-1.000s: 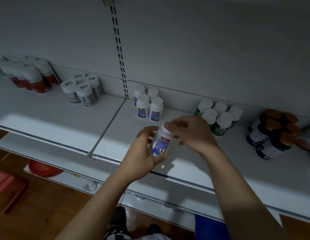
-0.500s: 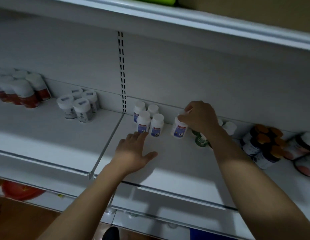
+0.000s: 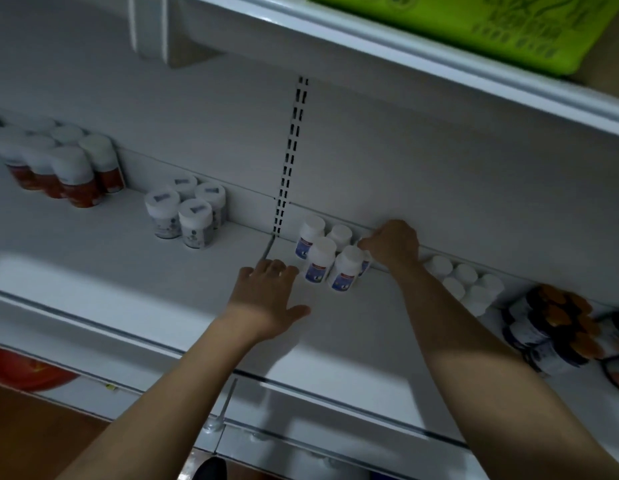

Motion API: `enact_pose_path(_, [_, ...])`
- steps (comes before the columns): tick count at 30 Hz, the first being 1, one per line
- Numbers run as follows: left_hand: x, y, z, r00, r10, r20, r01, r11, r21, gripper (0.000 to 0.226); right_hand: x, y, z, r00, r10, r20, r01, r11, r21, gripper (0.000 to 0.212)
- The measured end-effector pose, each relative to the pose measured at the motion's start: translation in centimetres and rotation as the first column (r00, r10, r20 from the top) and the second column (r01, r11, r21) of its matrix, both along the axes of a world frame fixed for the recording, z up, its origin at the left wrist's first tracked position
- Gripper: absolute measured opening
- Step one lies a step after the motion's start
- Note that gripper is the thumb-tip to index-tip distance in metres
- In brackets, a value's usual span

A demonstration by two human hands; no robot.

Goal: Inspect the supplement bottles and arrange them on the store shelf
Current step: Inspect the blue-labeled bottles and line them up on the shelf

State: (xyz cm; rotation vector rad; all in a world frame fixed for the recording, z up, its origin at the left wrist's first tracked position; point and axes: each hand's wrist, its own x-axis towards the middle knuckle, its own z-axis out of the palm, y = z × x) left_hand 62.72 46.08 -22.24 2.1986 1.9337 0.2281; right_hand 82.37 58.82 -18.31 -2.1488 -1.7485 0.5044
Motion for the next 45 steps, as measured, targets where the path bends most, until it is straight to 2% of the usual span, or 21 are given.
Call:
enact_pose_path(3, [-0.9,0.0,-0.4,0.999,0.006,0.04,-0.006,1.0,-0.009,0.068,-0.7,0.1,-0.2,1.0,-0.03,-0.005,0.03,0.999,-0.024,0.031])
enact_pose_path(7, [-1.6,0.3,-0.4,0.998,-0.014,0.066,0.014,1.0,-0.002,0.067,-0.7,0.6,0.2,0.993,-0.066,-0.097,0.056,0.993,-0.105,0.034])
enact_pose_path(10, [-1.9,0.5,-0.3,0.997,-0.036,0.073,0.036,0.999,0.011,0.067,-1.1,0.4,1.2,0.998,-0.025,0.053,0.027,0.998,-0.053,0.036])
enact_pose_path(13, [-2.4,0.8,-0.4,0.996,-0.058,0.066,0.056,0.998,0.019,0.066,-2.4,0.0,1.9,0.986,0.035,0.161,-0.043,0.998,0.045,0.03])
enact_pose_path(19, [-3.6,1.1,-0.6,0.994,-0.091,0.059,0.089,0.996,0.027,0.066,-5.4,0.4,1.0,0.94,0.093,0.327,-0.092,0.996,-0.02,0.047])
enact_pose_path(23, [-4.4,1.0,-0.5,0.992,-0.119,0.053,0.116,0.992,0.04,0.067,-6.1,0.5,0.2,0.942,0.071,0.327,-0.077,0.997,0.005,0.039])
enact_pose_path(28, [-4.9,0.8,-0.5,0.988,-0.14,0.059,0.139,0.99,0.022,0.066,-5.9,-0.4,2.1,0.96,0.0,0.281,-0.039,0.99,0.136,0.029])
enact_pose_path(32, [-4.8,1.0,-0.1,0.986,-0.152,0.063,0.151,0.988,0.028,0.065,-4.9,-2.1,6.3,0.994,-0.082,0.076,0.052,0.942,0.33,0.021])
enact_pose_path(37, [-3.5,0.4,2.0,0.979,-0.165,0.12,0.15,0.981,0.125,0.068,-3.6,-7.6,7.8,0.983,-0.004,-0.185,0.096,0.868,0.487,0.013])
enact_pose_path(40, [-2.0,-1.1,3.4,0.963,-0.201,0.177,0.171,0.97,0.17,0.074,-2.8,-11.2,6.9,0.927,0.046,-0.371,0.156,0.854,0.497,0.008])
enact_pose_path(43, [-0.1,-3.2,4.5,0.928,-0.263,0.264,0.186,0.94,0.285,0.08,-1.8,-14.2,6.0,0.882,0.083,-0.464,0.145,0.888,0.436,0.016])
enact_pose_path(45, [1.2,-4.6,5.4,0.888,-0.287,0.359,0.231,0.954,0.19,0.087,-0.9,-16.0,5.4,0.852,0.096,-0.515,0.129,0.915,0.383,0.021])
